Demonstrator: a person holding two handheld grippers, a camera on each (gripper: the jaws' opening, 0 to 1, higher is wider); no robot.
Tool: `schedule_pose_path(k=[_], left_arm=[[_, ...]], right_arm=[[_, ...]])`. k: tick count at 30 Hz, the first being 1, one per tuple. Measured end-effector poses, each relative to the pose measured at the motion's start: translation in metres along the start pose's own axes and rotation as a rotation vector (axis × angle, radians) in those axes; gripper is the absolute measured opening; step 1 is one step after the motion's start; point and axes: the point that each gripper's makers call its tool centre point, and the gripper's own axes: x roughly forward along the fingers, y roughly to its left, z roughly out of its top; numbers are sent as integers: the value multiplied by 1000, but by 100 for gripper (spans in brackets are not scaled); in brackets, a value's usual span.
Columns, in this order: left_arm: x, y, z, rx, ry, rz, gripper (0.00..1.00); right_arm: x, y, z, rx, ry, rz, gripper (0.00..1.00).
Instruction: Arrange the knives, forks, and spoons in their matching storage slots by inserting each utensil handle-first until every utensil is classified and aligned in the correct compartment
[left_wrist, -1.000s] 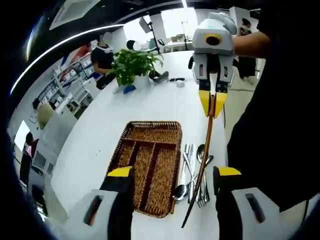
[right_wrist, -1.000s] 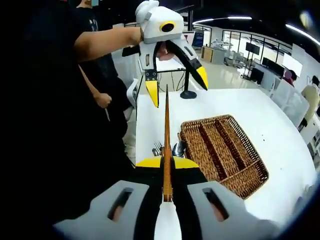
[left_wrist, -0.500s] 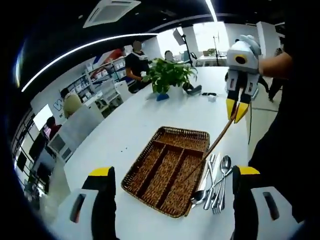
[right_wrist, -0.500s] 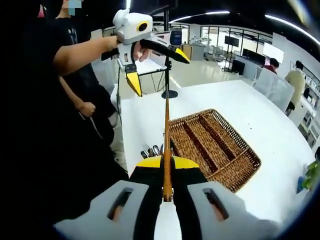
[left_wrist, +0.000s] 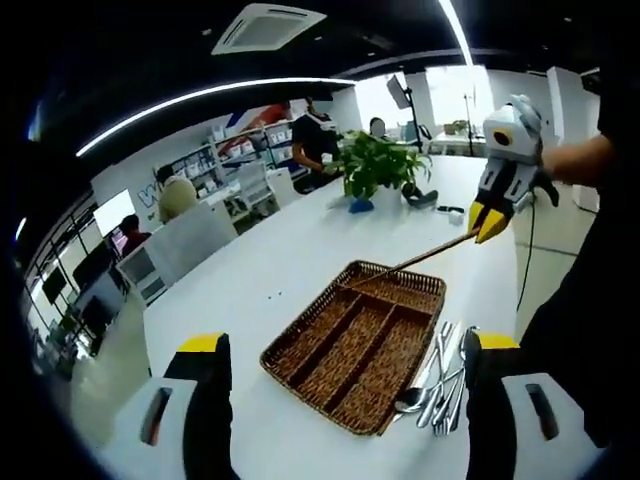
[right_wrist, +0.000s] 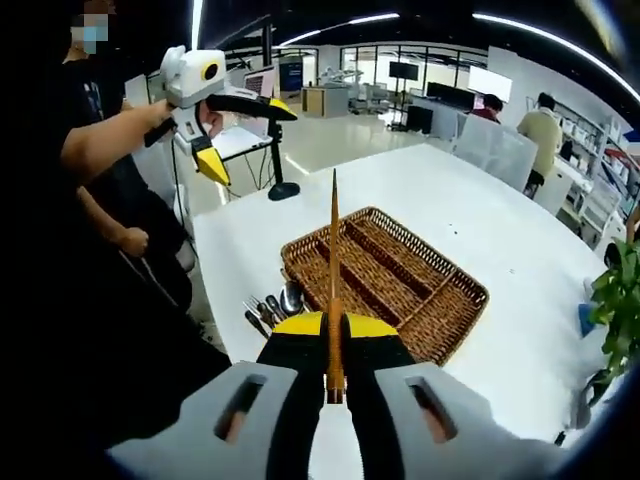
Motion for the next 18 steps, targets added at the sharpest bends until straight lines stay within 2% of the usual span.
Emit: schedule_pose_path(k=[6,8,12,15,17,18], left_arm=[[-6,4,-9,-28,-14,3,99],[-8,7,-11,-55,-28,7,99],[-13,9,-13,-70,-43,21,98],[-15,9,-16,-79,-45,30,97],[-16,9,-18,-85,-45,32,97],[-17,9,-18,-84,-45,36,97]], right_arm=[[-2,-8,0,67,-9,-84,3],[-4,-20,-1,114,-27,-160,3],[-11,-32,-5,174,-40,-221,3],[-19,-47,-6,198,-56,-311,3],[-25,-57,-9,258,-63,-354,3],[-25,-58,-10,260,-62,-361,3]])
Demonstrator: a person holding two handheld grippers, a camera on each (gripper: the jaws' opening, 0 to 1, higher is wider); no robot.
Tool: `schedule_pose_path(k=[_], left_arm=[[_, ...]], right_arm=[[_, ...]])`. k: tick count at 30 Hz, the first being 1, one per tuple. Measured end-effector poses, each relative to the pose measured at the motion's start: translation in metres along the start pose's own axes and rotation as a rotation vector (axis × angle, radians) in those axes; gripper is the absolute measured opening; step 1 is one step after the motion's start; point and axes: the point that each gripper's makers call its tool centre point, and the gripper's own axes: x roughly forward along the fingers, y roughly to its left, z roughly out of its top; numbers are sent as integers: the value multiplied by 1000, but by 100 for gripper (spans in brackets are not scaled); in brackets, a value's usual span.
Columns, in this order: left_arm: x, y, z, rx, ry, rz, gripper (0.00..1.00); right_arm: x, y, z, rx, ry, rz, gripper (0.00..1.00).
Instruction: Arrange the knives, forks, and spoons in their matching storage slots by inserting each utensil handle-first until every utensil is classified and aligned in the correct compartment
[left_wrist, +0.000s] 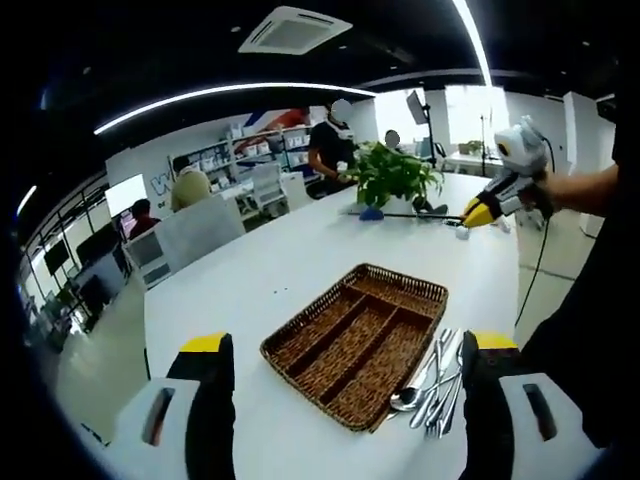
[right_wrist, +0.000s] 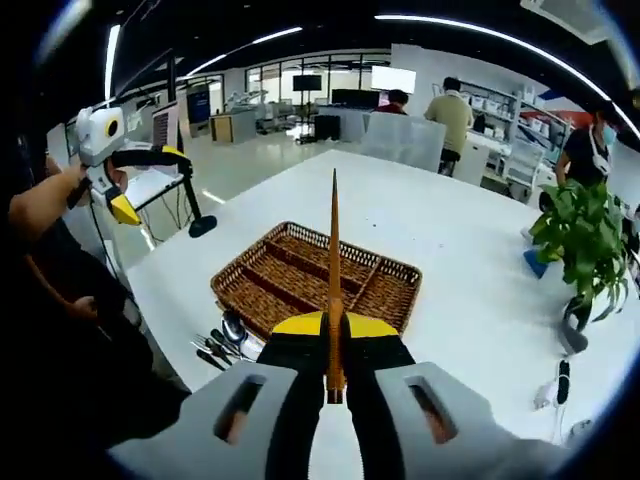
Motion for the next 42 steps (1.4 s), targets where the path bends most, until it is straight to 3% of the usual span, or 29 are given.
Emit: schedule_pose_path(k=[3,5,13,18,23,27,36,42], left_arm=[[-2,1,-2,-7,-1,5,96],[-2,2,-2,-12,-10,6,96],[4,9,-3,-6,-16,9,99],[4,19,-6,-38,-29,4,100],[5,27,-4,-64,-40,-5,100],[0,35,1,-43,-70,34,100],[-16,46,-13,-71,-73,108,100],[-25,44,-16,-86,-75,137,100]], right_arm=[[-1,-9,1,21,-8,-46,4],[-5,-23,2,37,-20,-121,4],[-3,-33,0,159,-9,-195,4],[4,-31,8,198,-30,-241,4],[7,-32,14,220,-28,-251,4],[16,-38,18,219,-24,-247,4],[37,-47,38,212,-37,-227,4],[49,-52,40,207,-27,-218,4]])
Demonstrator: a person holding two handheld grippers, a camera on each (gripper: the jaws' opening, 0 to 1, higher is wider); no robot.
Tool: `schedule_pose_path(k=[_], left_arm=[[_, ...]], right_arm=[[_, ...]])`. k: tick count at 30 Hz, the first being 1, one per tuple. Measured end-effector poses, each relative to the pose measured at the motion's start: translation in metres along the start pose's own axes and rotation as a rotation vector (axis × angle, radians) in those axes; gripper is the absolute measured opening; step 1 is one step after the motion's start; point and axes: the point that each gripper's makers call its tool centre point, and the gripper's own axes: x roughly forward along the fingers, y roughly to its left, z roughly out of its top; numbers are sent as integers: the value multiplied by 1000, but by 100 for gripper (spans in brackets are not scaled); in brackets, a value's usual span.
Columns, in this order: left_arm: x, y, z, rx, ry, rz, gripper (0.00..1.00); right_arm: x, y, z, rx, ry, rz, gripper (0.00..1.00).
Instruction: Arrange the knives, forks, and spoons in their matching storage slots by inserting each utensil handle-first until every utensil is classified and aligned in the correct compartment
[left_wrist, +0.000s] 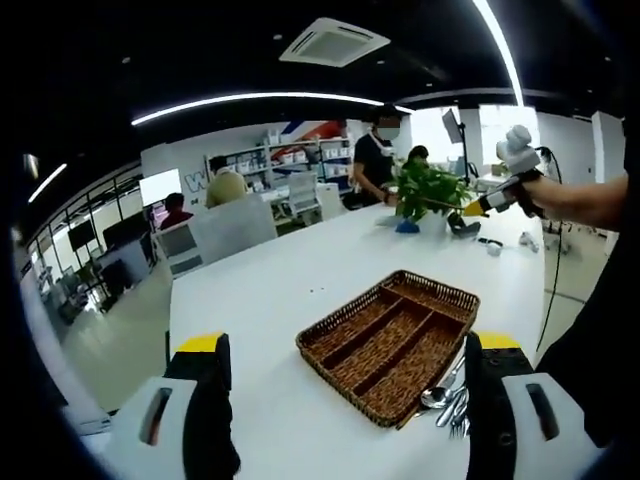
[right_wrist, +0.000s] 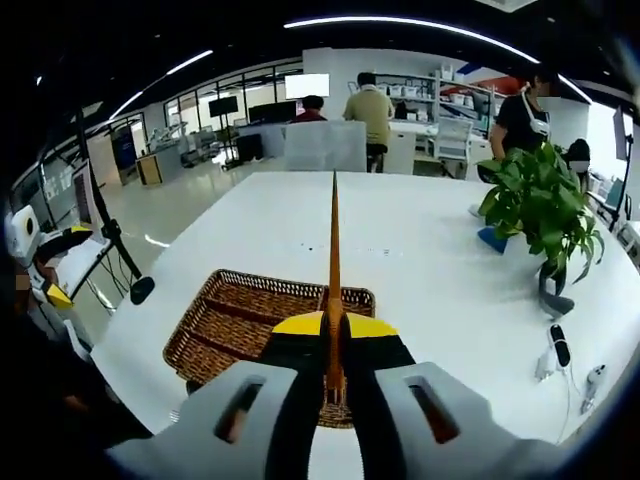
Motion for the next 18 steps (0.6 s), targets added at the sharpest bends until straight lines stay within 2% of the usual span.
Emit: schedule_pose_path(k=[7,18], left_arm=[[-5,4,1,3,4,23,100],[-6,9,6,8,7,48,100]], right_arm=[[5,-1,-2,3,6,1,4],[16,-4,-22,19,32,1,4]])
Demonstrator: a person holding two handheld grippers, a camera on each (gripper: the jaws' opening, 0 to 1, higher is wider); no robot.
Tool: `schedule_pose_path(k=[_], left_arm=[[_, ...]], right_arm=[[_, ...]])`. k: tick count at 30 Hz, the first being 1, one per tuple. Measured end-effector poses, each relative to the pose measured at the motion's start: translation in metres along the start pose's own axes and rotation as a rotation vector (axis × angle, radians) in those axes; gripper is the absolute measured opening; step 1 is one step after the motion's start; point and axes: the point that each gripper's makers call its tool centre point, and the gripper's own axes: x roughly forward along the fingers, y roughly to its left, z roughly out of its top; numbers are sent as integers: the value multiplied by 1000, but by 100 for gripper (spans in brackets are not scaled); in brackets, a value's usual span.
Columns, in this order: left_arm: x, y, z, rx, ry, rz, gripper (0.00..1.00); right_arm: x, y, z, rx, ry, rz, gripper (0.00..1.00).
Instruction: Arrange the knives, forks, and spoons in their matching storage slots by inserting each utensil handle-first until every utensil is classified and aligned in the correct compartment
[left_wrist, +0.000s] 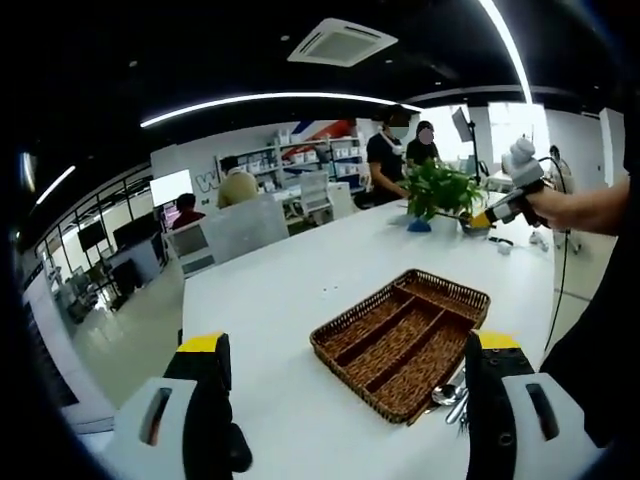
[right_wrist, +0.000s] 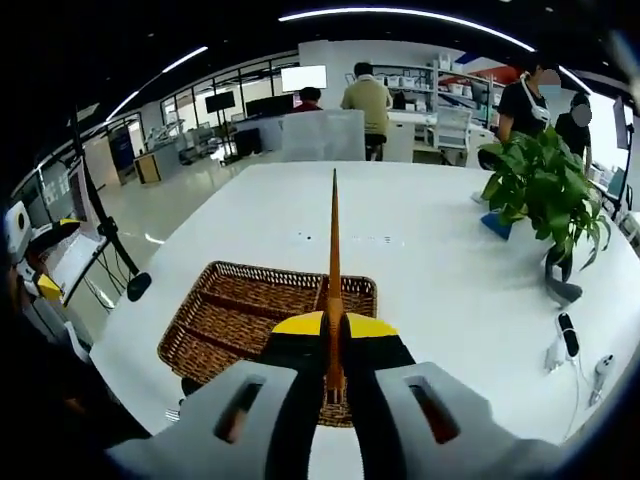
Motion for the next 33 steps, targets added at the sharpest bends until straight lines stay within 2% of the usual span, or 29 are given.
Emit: schedule_pose_path(k=[18,27,33], left_arm=[[1,1,-6,-33,4,4,100],[-3,5,-5,-31,5,16,100],[-4,8,-8,-28,12,20,100]], right_arm=[[16,-3,-22,14,29,-6,4],[23,-1,-40,25,50,-3,4],[31,-4,-58,44,78,-6,4]])
